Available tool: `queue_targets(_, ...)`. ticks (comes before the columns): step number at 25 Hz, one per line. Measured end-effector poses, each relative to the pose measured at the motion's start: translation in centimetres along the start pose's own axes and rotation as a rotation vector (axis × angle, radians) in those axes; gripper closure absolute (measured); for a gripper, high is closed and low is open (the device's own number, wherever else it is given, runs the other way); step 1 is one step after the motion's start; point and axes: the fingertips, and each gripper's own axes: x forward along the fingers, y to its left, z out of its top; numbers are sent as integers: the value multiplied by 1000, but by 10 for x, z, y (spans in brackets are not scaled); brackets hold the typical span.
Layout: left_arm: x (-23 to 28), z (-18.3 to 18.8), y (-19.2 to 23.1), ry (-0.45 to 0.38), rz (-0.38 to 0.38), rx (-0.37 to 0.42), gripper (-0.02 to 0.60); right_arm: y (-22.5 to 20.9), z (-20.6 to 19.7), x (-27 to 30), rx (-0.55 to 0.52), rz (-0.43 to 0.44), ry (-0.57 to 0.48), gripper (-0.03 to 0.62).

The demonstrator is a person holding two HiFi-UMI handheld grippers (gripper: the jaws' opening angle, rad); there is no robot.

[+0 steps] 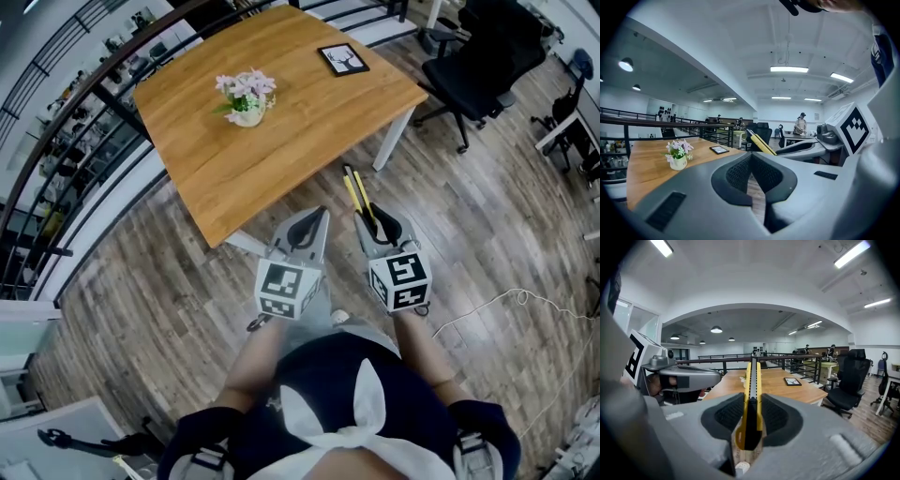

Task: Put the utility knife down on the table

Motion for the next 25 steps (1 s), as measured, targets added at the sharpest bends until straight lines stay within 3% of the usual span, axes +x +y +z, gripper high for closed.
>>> queue_targets(13, 94, 12, 99, 35, -13, -19, 566, -47, 41, 121, 7, -5, 17, 482)
queue_targets(25, 139, 27, 172, 31, -43, -11, 566, -69, 72, 193, 14, -60, 11, 482)
